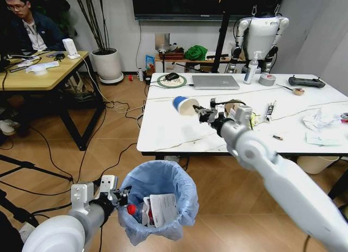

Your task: Pick up the trash bin and place the trash from the table into it.

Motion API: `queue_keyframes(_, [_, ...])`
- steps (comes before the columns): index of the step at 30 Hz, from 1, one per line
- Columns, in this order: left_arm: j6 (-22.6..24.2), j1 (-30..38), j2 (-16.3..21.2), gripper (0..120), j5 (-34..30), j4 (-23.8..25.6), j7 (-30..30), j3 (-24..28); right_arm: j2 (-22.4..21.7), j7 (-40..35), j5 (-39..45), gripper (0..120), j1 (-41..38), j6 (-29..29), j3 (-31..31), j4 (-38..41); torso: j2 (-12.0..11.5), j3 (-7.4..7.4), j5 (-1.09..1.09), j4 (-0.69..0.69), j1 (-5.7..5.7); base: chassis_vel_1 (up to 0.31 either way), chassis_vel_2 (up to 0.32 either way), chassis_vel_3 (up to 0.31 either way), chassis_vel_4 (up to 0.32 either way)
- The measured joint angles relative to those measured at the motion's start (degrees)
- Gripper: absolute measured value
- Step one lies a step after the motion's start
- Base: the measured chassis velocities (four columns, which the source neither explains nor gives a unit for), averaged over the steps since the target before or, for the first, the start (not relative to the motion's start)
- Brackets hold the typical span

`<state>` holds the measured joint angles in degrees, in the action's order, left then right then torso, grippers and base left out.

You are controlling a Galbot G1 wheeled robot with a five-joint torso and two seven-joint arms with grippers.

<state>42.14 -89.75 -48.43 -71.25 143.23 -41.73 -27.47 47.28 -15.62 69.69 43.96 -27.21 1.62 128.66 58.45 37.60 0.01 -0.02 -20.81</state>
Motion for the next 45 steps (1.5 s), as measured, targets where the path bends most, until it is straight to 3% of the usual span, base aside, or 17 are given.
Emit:
queue_keyframes(9, [0.0, -0.4, -0.5, 2, 0.3, 0.0, -0.5, -0.2, -4.9, 1.7, 4.0, 0, 7.1, -1.6, -1.0, 13.2, 0.0, 0.01, 0.00, 0.03, -0.01, 0.000, 0.000, 0.000, 0.000])
queue_keyframes(17, [0.0, -0.9, -1.0, 2, 0.3, 0.0, -1.0, -0.5, -7.1, 8.2, -3.4, 1, 13.3, -3.2, -1.0, 14.4, 0.0, 0.01, 0.00, 0.02, -0.01, 0.000, 0.000, 0.000, 0.000])
queue_keyframes(20, [0.0, -0.9, -1.0, 2, 0.2, 0.0, -1.0, -0.5, -7.5, 10.2, -5.9, 7, 14.4, -3.0, -0.9, 13.8, 0.0, 0.01, 0.00, 0.02, -0.02, 0.000, 0.000, 0.000, 0.000])
queue_keyframes(25, [0.0, -1.2, -1.0, 2, 0.2, 0.0, -1.1, -0.7, -8.9, 14.3, -10.9, 30, 16.9, -2.2, -0.5, 13.2, 0.0, 0.01, 0.00, 0.01, -0.02, 0.000, 0.000, 0.000, 0.000])
queue_keyframes(28, [0.0, -1.5, -1.0, 2, 0.2, 0.0, -1.2, -0.8, -8.8, 14.1, -11.1, 35, 17.2, -2.0, -0.3, 13.3, 0.0, 0.01, 0.00, 0.01, -0.02, 0.000, 0.000, 0.000, 0.000])
queue_keyframes(33, [0.0, -2.7, -1.6, 2, 1.4, 0.0, -1.1, -1.0, -6.8, 5.5, -8.8, 62, 15.4, -0.3, 3.5, 14.1, 0.0, 0.01, -0.02, 0.01, -0.02, 0.000, 0.000, 0.000, 0.000])
queue_keyframes(34, [0.0, -2.7, -1.6, 2, 1.4, 0.0, -1.1, -1.0, -6.8, 5.5, -8.8, 62, 15.4, -0.3, 3.5, 14.1, 0.0, 0.01, -0.02, 0.01, -0.02, 0.000, 0.000, 0.000, 0.000])
queue_keyframes(39, [0.0, -4.9, -3.1, 2, 9.4, 0.0, 2.7, -1.3, -1.8, -3.1, -9.5, 80, 16.7, 1.1, 10.3, 13.6, 0.0, 0.02, -0.01, 0.04, -0.02, 0.000, 0.000, 0.000, 0.000])
queue_keyframes(45, [0.0, -6.3, -5.4, 2, 12.9, 0.0, 4.6, -1.0, 7.0, -0.7, -25.0, 98, 30.1, 1.5, 22.9, 11.8, 0.0, 0.01, 0.00, 0.00, -0.02, 0.000, 0.000, 0.000, 0.000])
